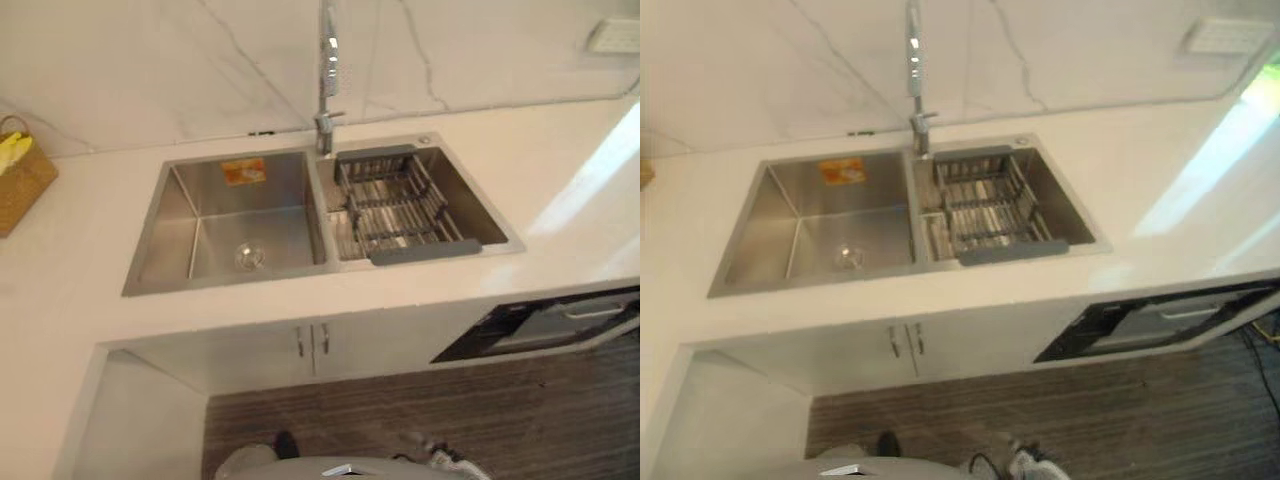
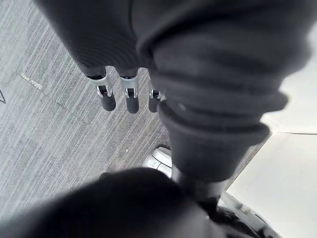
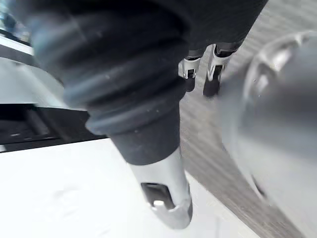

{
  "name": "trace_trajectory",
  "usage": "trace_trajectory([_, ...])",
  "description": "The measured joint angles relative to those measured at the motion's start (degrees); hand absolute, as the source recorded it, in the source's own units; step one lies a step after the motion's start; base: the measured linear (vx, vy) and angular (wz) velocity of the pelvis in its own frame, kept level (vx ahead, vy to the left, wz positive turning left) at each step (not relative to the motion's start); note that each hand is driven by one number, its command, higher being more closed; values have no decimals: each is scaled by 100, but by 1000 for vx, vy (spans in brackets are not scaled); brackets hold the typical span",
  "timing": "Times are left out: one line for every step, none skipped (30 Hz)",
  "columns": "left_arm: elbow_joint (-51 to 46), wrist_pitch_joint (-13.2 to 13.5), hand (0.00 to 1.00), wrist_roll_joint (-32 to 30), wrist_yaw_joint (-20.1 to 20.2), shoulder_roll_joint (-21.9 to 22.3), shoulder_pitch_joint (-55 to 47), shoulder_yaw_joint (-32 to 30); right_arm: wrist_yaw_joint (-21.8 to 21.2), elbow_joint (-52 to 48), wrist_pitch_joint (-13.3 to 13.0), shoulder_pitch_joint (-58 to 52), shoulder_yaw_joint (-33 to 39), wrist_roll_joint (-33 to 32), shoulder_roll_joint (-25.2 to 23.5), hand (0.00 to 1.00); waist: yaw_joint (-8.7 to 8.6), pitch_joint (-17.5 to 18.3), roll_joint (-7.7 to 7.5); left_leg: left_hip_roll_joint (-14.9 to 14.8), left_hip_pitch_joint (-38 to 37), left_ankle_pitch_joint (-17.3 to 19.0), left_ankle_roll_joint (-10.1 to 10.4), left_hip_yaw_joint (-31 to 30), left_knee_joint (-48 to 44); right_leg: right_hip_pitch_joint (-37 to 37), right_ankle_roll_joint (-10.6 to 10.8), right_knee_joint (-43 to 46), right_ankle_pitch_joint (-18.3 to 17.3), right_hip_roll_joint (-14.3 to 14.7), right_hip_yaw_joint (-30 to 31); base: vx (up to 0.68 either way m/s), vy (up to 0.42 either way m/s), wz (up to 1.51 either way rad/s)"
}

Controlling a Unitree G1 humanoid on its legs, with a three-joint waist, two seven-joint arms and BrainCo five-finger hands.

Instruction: Walk over to the sink, pick up the cup, carry it to the dishwasher, place the cup inside the dishwasher, then close the dishwasher door

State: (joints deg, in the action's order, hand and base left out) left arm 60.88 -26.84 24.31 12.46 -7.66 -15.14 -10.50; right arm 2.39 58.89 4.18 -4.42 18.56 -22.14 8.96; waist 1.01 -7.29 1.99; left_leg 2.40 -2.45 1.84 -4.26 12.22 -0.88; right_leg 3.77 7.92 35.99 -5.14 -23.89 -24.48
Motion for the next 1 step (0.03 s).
trace_trajectory([-3, 6, 0, 0, 0, -108, 88, 71, 6, 37, 34, -15, 19, -1, -68, 0, -28, -21, -54, -86, -20, 0, 2, -196, 13, 24, -9, -137, -283, 240, 282, 87, 40, 81])
